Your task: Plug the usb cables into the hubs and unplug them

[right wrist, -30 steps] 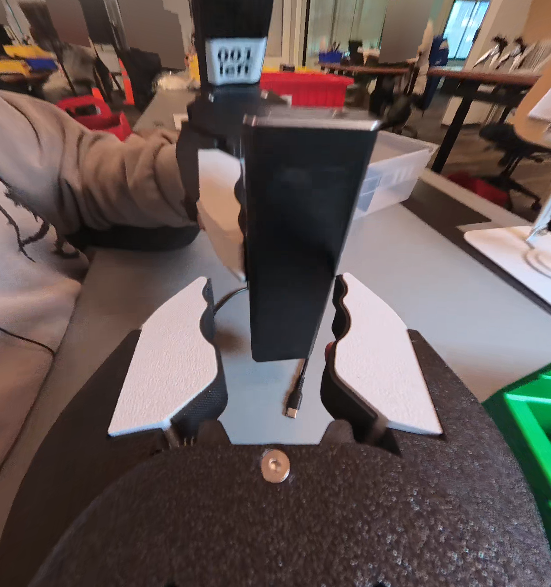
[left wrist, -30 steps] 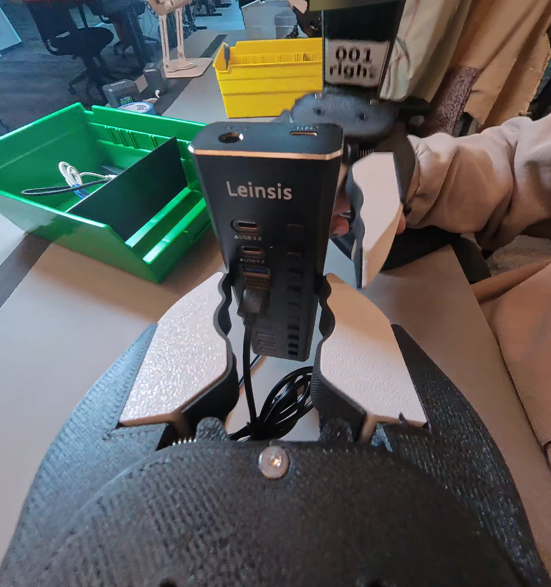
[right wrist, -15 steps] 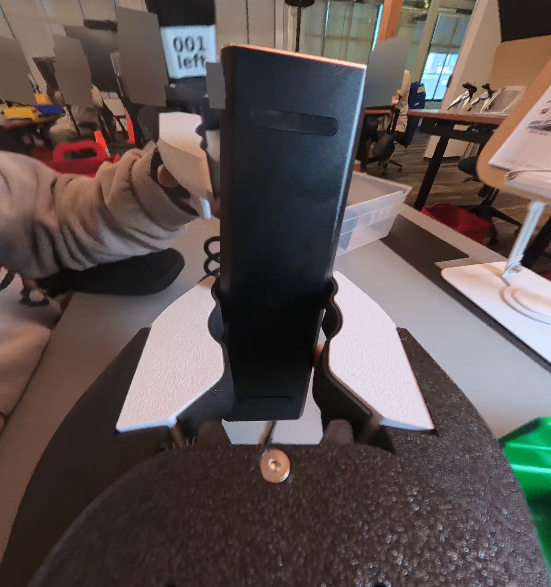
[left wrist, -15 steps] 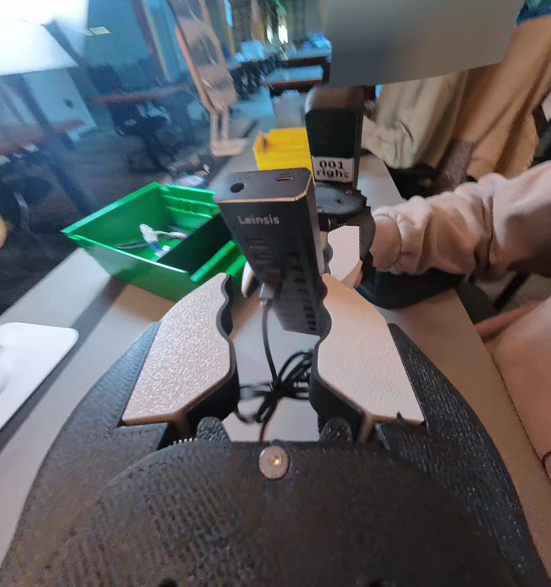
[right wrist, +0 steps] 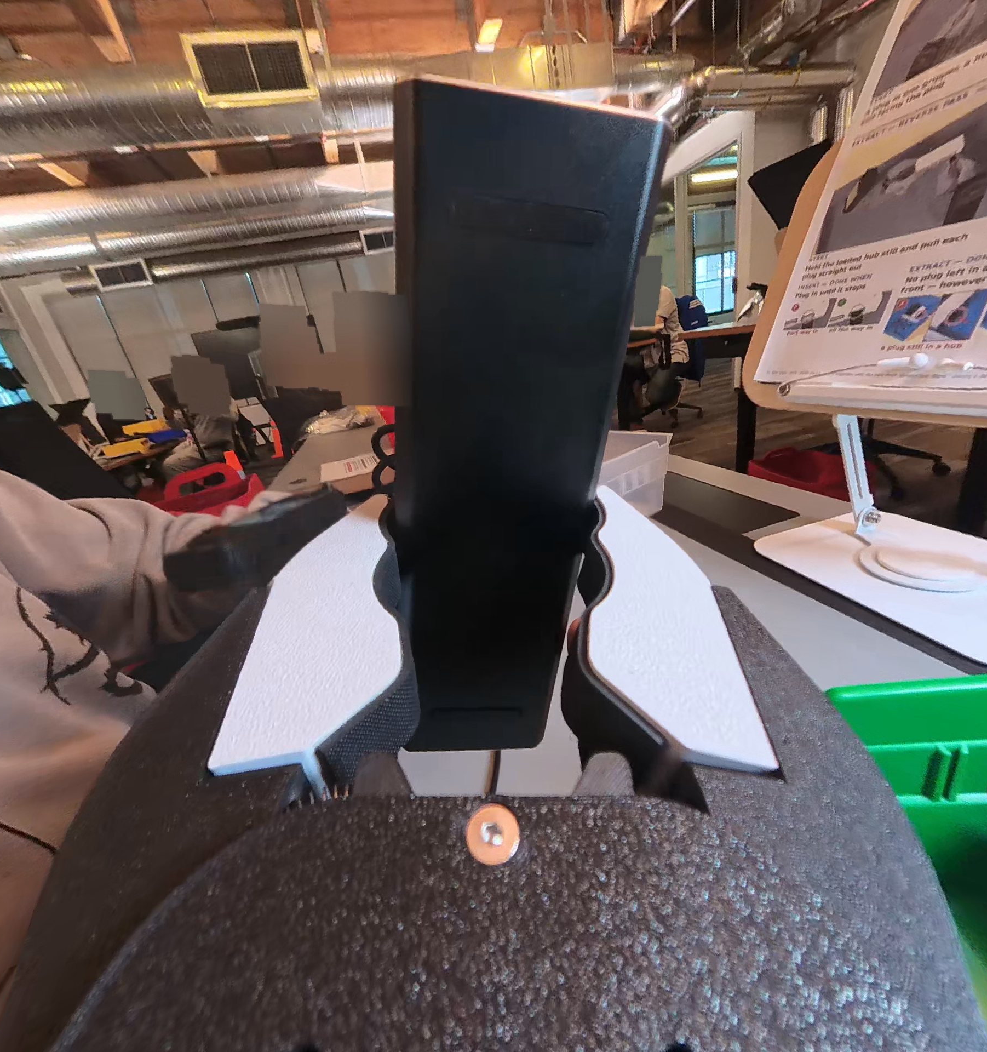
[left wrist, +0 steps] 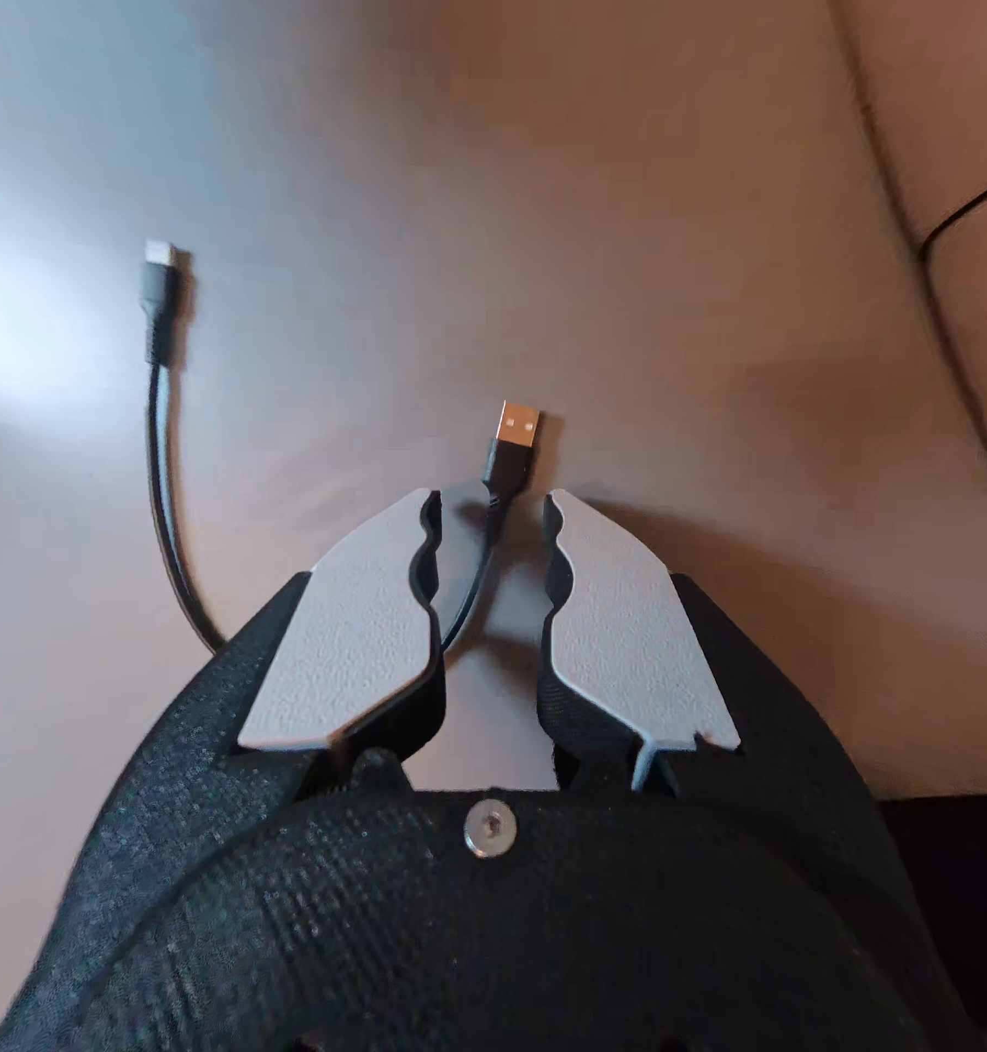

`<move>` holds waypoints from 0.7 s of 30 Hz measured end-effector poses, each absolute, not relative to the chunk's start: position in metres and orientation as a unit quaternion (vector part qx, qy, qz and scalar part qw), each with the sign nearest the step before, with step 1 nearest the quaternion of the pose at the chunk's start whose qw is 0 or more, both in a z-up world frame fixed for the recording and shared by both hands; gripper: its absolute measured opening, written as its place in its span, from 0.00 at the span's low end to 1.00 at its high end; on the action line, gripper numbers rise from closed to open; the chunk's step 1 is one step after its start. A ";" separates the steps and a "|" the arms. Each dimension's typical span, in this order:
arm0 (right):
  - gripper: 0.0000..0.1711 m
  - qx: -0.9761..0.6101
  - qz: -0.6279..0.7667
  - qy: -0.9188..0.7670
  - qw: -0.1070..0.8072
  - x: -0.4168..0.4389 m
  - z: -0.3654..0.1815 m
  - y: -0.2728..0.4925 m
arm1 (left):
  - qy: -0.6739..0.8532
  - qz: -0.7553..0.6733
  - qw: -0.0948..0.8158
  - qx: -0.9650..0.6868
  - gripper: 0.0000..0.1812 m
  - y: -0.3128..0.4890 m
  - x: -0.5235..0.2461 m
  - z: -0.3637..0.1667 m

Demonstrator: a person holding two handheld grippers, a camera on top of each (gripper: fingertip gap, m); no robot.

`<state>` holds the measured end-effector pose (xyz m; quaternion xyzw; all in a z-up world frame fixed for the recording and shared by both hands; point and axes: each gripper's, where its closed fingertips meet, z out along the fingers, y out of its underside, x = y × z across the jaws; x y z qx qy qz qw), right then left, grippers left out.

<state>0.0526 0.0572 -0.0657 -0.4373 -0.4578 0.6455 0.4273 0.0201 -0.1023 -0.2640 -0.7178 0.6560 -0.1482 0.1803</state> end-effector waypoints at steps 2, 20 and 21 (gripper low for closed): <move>0.36 -0.432 0.653 -0.452 0.428 0.056 -0.061 0.058 | 0.655 -0.148 0.189 -0.717 0.17 -0.103 0.023 -0.266; 0.36 -0.403 0.629 -0.531 0.399 0.063 -0.071 0.037 | 0.399 -0.201 0.545 -0.710 0.08 -0.017 -0.045 -0.057; 0.36 -0.404 0.621 -0.542 0.396 0.060 -0.075 0.034 | 0.361 -0.203 0.564 -0.714 0.08 -0.013 -0.051 -0.034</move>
